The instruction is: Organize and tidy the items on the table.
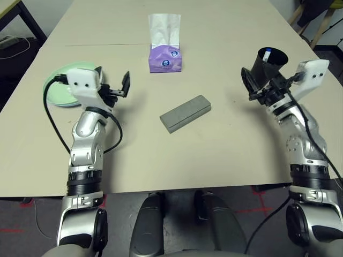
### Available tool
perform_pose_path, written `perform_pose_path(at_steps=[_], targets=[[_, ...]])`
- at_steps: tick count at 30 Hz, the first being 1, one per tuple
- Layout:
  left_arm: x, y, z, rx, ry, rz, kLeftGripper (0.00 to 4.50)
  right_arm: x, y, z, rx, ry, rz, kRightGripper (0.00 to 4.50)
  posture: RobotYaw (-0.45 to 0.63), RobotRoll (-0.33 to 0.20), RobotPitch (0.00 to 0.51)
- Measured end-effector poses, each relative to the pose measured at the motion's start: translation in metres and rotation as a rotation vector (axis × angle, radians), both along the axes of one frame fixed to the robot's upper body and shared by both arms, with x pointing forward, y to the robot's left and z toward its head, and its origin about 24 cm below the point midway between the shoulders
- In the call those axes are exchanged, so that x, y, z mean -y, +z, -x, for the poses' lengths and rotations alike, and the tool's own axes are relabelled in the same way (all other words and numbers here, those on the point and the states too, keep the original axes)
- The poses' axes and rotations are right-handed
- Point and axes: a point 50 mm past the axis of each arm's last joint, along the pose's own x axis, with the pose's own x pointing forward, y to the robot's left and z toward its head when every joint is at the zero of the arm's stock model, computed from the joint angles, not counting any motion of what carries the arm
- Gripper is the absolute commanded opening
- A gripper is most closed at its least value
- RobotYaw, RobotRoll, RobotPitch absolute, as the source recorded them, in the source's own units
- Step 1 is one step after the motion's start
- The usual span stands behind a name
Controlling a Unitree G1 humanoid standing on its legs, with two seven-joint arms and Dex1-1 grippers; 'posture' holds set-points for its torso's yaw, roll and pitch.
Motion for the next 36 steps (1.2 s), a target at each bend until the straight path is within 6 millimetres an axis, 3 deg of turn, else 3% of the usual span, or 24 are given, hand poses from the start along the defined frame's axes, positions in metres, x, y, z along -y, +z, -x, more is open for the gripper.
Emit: perform_pose_path(at_steps=[10, 22, 36], targets=[[-0.039, -0.019, 0.016, -0.042, 0.054, -0.004, 4.5, 0.024, -0.019, -0.001, 0.021, -0.135, -0.021, 4.47, 0.14, 0.0, 0.157], [-0.05, -0.033, 0.022, -0.086, -0.031, 0.048, 4.5, 0.042, -0.018, 0.001, 0.028, -0.3, -0.058, 4.47, 0.1, 0.0, 0.148], [-0.057, -0.04, 0.021, -0.099, 0.028, 0.075, 4.5, 0.041, -0.018, 0.0, 0.016, -0.273, -0.036, 4.47, 0.1, 0.0, 0.134]])
